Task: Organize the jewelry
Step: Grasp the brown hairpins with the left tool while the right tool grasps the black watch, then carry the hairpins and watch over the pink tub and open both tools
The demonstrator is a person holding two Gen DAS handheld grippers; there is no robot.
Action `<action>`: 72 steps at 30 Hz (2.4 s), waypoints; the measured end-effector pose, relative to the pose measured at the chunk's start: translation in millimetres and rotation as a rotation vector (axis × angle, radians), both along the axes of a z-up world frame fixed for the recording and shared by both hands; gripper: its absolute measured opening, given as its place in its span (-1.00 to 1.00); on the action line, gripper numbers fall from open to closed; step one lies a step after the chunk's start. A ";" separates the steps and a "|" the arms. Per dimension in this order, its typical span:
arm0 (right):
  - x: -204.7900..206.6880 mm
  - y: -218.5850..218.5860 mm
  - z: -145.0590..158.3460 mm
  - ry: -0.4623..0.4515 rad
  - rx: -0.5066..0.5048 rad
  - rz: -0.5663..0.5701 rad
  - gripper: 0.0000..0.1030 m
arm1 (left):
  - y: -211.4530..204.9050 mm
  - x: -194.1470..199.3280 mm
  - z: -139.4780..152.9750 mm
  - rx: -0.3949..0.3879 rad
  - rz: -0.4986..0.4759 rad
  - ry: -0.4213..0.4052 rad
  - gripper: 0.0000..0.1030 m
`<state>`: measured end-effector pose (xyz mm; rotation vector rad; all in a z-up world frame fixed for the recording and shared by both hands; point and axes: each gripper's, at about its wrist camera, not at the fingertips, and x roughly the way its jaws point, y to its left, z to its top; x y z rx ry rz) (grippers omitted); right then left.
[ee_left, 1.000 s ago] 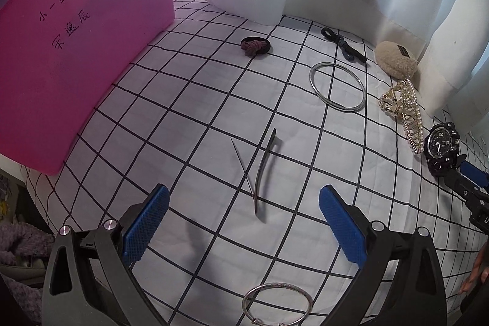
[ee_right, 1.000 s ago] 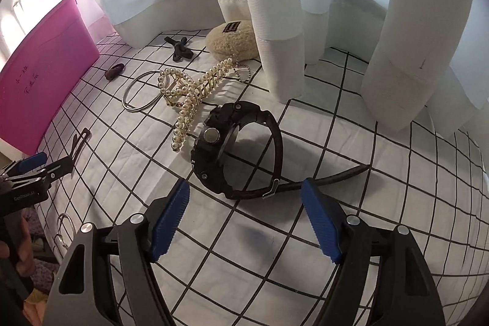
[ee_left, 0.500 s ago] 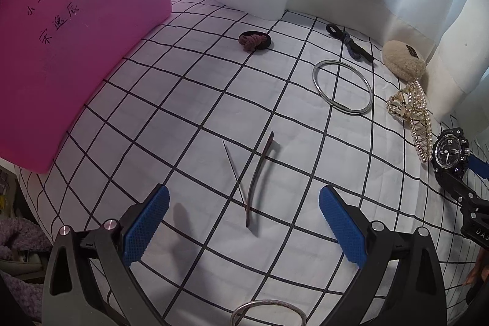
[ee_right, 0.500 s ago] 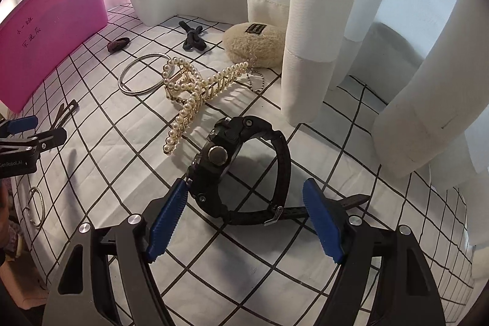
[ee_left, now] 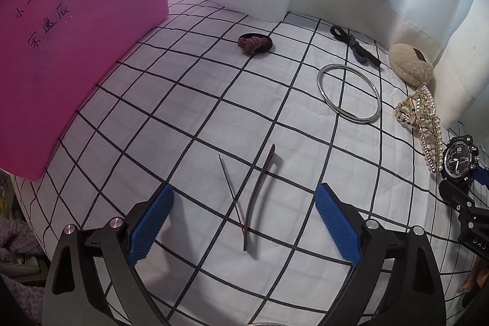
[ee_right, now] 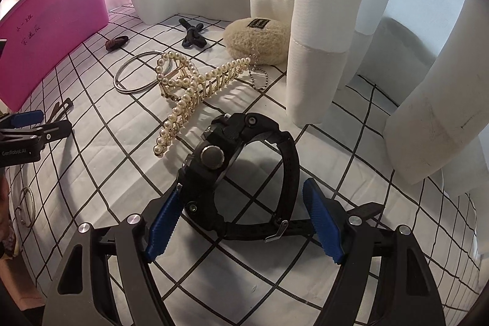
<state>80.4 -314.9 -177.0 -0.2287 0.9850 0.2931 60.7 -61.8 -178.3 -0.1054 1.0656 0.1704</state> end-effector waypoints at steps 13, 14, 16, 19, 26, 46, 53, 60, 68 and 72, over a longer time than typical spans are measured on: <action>-7.4 1.4 2.3 -0.023 0.057 -0.046 0.22 | 2.0 -15.5 9.3 -0.048 -0.040 0.000 -0.74; -8.7 0.5 2.9 -0.023 0.064 -0.052 0.22 | 3.0 -17.5 10.1 -0.051 -0.044 0.005 -0.74; -12.1 -2.1 4.9 -0.023 0.082 -0.065 0.21 | 4.5 -21.3 14.0 -0.052 -0.055 0.004 -0.74; -18.6 -5.8 10.7 -0.023 0.107 -0.084 0.21 | 4.8 -28.1 25.1 -0.058 -0.073 -0.014 -0.74; -33.9 -9.5 34.9 -0.051 0.132 -0.130 0.21 | 0.2 -35.7 54.2 -0.062 -0.130 -0.045 -0.74; -60.2 59.1 166.5 -0.213 0.157 -0.158 0.21 | 62.2 -40.3 169.0 -0.112 -0.199 -0.202 -0.73; -56.4 120.7 198.5 -0.265 0.195 -0.073 0.21 | 102.1 -46.0 202.9 -0.112 -0.178 -0.273 -0.72; -38.0 200.1 217.2 -0.278 0.237 0.066 0.21 | 161.1 -49.8 220.4 -0.083 -0.101 -0.301 -0.72; -5.2 294.8 234.5 -0.270 0.282 0.222 0.21 | 239.7 -46.6 219.7 -0.062 0.014 -0.300 -0.71; 9.6 336.3 236.2 -0.254 0.259 0.288 0.21 | 273.9 -40.8 213.2 -0.048 0.060 -0.284 -0.71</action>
